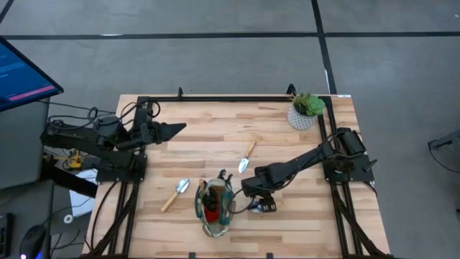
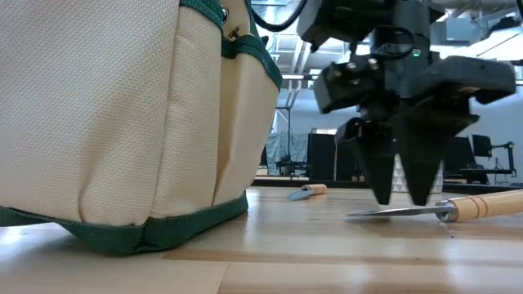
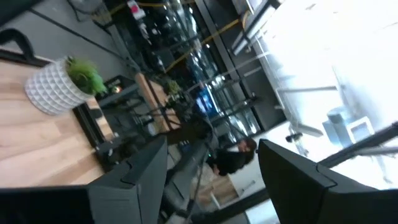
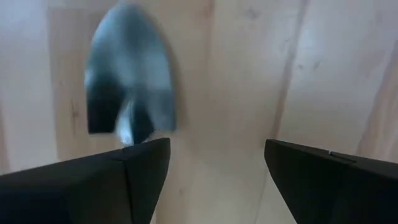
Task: Pick & Place Garden tools in Gardening bag
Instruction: Put the brown trowel into the gardening bag
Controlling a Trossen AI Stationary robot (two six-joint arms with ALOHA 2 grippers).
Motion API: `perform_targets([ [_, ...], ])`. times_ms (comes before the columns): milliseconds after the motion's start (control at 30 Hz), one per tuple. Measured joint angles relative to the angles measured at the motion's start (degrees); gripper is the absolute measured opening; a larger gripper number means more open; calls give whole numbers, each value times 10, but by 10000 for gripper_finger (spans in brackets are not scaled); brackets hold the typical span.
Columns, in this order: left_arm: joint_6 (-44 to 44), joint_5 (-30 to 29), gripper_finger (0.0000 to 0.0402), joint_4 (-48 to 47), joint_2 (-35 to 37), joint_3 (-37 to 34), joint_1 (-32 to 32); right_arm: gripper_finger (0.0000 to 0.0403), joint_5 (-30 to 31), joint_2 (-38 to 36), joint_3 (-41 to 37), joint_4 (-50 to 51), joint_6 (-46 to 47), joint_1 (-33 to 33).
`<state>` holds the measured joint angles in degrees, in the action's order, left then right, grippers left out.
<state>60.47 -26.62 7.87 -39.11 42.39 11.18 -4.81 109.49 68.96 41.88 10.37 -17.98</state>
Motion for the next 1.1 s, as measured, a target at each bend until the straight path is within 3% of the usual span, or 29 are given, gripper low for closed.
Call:
perform_targets([
  [300, 1, -50, 218, 4, -12, 0, 0, 255, -1, 5, 0, -5, -20, -7],
  [600, 2, -51, 218, 26, -31, 0, 0, 255, -19, 4, 0, 41, -35, -10],
  [767, 2, -51, 218, 35, -34, 0, 1, 255, -67, 3, 0, 42, -39, -19],
  [967, 2, -49, 218, 40, -37, 0, 1, 255, -69, 3, 5, 15, -39, -40],
  [1100, 2, -48, 218, 42, -37, 0, 1, 255, -67, 3, 42, 50, -32, -38],
])
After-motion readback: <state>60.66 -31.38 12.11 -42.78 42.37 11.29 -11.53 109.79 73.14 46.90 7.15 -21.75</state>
